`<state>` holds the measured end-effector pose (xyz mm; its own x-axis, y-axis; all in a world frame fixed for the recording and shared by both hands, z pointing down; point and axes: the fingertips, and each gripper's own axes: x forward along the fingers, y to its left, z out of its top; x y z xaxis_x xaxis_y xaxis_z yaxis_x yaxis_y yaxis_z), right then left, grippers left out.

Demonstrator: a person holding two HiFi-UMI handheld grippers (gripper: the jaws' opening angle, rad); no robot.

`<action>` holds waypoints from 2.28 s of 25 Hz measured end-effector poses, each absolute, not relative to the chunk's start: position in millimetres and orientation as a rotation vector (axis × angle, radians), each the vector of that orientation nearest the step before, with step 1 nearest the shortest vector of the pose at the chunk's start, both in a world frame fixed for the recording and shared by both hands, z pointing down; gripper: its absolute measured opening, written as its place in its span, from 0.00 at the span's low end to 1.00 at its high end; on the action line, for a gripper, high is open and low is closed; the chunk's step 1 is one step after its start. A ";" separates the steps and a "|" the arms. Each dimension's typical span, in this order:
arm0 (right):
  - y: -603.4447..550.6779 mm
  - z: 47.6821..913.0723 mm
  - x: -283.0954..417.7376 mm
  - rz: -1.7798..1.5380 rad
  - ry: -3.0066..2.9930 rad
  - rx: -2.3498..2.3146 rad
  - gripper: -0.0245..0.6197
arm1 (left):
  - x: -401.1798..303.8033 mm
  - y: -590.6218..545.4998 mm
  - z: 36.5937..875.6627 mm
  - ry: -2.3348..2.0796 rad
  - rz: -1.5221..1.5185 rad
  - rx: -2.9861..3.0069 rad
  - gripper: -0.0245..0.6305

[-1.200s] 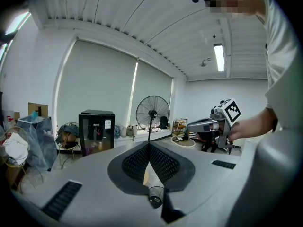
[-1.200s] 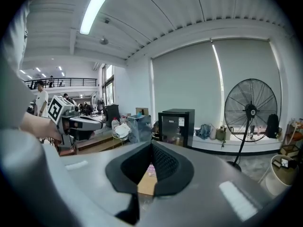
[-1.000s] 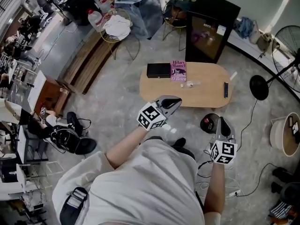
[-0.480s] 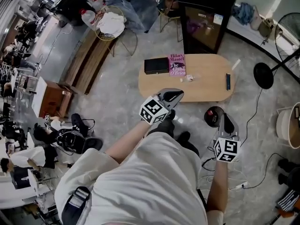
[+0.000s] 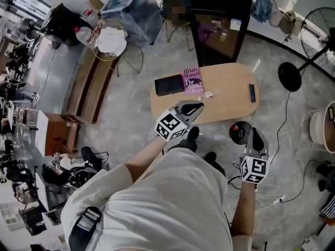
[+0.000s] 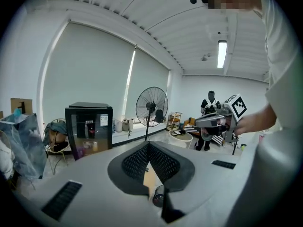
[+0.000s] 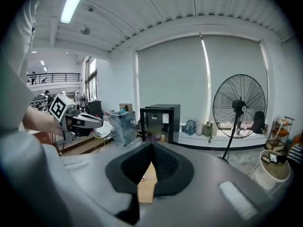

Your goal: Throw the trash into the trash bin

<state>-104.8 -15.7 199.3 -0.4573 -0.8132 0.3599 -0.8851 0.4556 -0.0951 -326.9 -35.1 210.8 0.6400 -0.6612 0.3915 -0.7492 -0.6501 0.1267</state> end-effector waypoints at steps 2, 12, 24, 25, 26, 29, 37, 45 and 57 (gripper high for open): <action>-22.7 197.0 -109.1 0.391 -2.424 1.494 0.05 | -331.4 -44.6 209.1 -1.096 0.449 2.611 0.05; -36.9 185.0 -115.7 0.382 -2.316 1.644 0.05 | -339.2 -81.8 207.8 -0.907 0.410 2.690 0.09; -41.7 195.8 -117.0 0.453 -2.184 1.784 0.05 | -344.5 -116.2 222.4 -0.742 0.420 2.706 0.59; -41.8 197.5 -117.8 0.459 -2.177 1.790 0.05 | -345.9 -118.9 223.9 -0.741 0.425 2.707 0.59; -41.8 199.0 -118.6 0.465 -2.171 1.797 0.05 | -347.3 -121.6 225.8 -0.740 0.432 2.708 0.59; -41.9 201.7 -122.1 0.478 -2.153 1.808 0.05 | -352.0 -128.4 232.6 -0.736 0.465 2.708 0.60; -42.2 216.3 -115.2 0.525 -2.090 1.822 0.05 | -351.9 -136.9 268.9 -0.685 0.572 2.678 0.60; -51.8 255.4 -106.6 0.590 -2.041 1.786 0.05 | -342.3 -154.3 321.3 -0.666 0.688 2.628 0.60; -60.0 348.9 -116.9 0.737 -1.964 1.741 0.05 | -329.3 -166.9 444.9 -0.606 0.895 2.499 0.59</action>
<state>-116.9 -60.0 348.9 -0.1342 -0.7720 0.6213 -0.9902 0.0794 -0.1153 -329.3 -166.9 444.9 0.6987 -0.2570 0.6676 -0.5243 -0.8189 0.2335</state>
